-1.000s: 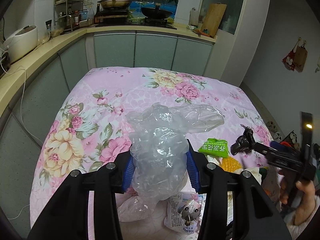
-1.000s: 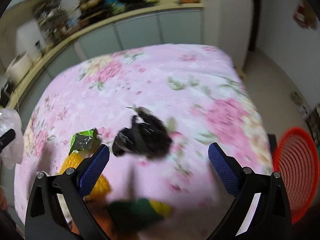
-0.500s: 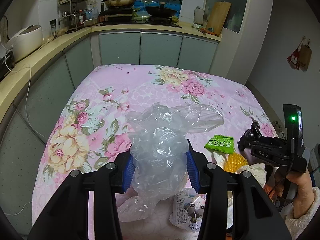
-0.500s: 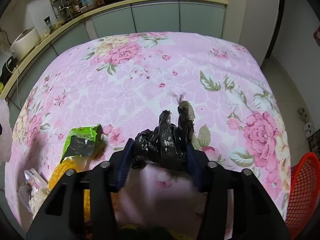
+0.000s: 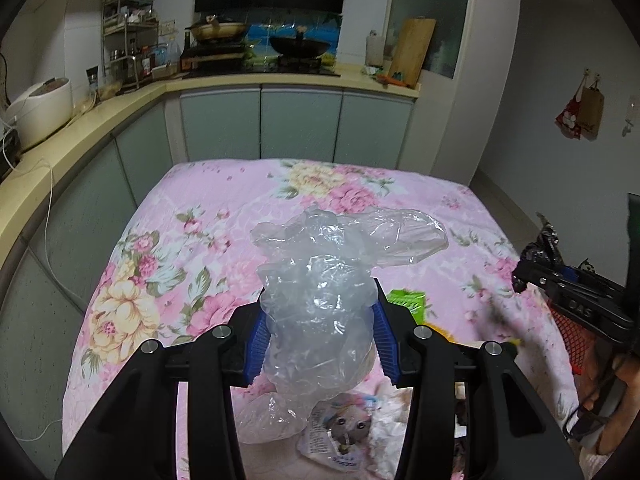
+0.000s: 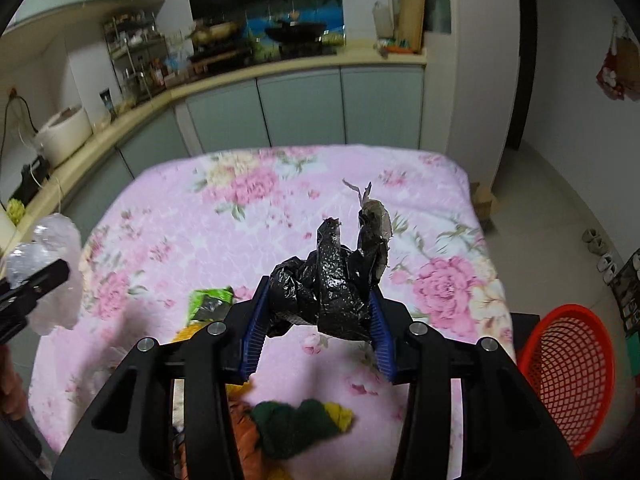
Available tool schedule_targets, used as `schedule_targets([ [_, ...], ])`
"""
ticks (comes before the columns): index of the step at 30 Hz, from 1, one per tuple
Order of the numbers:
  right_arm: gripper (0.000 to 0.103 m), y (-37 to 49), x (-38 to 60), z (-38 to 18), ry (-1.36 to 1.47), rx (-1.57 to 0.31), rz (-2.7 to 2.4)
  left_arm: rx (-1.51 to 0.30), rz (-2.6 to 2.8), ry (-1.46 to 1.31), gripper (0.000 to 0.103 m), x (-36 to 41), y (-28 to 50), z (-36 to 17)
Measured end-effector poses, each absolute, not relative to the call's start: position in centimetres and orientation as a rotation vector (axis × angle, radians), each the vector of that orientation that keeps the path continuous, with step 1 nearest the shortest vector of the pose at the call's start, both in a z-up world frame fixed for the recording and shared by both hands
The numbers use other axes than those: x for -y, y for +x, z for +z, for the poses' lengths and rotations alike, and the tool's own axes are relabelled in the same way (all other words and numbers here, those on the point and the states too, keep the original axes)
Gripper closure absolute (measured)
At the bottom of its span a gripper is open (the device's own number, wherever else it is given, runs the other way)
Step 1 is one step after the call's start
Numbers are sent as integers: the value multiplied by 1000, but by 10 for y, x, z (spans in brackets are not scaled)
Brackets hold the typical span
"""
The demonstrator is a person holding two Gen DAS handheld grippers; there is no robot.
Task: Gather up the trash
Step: 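Grasp the black plastic bag with the right gripper and lift it, then carry both bags to the red basket and open both grippers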
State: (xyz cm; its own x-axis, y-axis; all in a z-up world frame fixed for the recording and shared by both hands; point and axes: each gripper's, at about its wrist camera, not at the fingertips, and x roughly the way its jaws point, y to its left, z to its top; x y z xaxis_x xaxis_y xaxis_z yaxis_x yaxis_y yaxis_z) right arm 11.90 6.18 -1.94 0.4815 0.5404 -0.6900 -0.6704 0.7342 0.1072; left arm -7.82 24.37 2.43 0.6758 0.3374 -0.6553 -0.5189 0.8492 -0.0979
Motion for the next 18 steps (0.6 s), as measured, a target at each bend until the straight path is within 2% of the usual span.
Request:
schedule_targets([
  [18, 59, 92, 17, 39, -39, -657, 684, -600, 357, -199, 60, -184, -42, 59],
])
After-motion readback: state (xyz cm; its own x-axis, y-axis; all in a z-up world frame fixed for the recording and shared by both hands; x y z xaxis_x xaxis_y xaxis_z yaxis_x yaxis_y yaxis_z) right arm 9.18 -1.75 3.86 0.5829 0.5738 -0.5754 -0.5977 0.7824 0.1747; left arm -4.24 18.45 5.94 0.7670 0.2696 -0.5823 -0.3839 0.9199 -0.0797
